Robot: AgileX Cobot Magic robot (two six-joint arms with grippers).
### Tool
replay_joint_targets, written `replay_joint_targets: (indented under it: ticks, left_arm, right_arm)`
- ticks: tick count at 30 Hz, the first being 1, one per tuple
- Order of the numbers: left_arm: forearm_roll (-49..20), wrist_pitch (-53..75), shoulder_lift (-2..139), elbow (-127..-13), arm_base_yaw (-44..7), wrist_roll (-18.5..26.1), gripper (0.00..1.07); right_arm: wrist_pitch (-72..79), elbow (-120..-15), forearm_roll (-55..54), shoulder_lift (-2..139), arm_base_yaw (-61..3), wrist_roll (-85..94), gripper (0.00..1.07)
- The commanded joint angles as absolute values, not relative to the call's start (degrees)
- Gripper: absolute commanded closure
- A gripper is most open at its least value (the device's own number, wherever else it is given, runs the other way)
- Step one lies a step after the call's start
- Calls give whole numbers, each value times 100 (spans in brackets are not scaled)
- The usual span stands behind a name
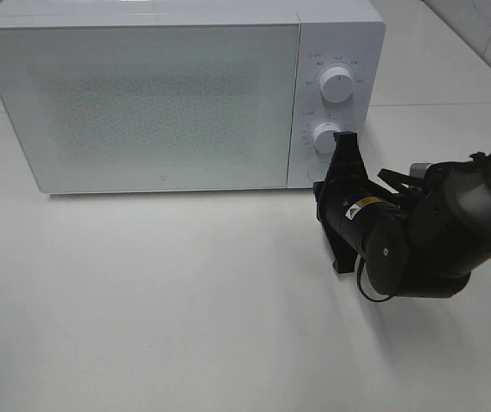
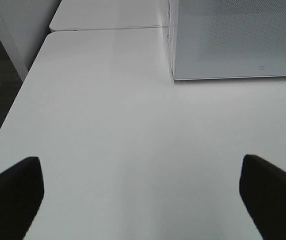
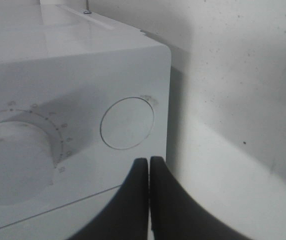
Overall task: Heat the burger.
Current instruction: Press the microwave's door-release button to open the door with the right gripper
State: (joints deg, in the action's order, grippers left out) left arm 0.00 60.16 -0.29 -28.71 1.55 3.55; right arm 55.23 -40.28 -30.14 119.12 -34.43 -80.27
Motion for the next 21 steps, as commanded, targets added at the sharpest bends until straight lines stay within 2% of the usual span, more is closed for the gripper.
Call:
replay_joint_targets:
  ticks: [1,9,21]
  left_arm:
    - [40,5964,-138,-2859,160,367,7]
    - [40,5964,-138,-2859,160,367,7]
    - [40,5964,-138,-2859,160,367,7]
  right_arm:
    - [5483,-4228,-3008,12055,-3403,-7930,107]
    - [5443,-4418,-2882,12175,-3100,-7872,107]
    - [5351,-4675,-2796,12181,-3083,-7781,107]
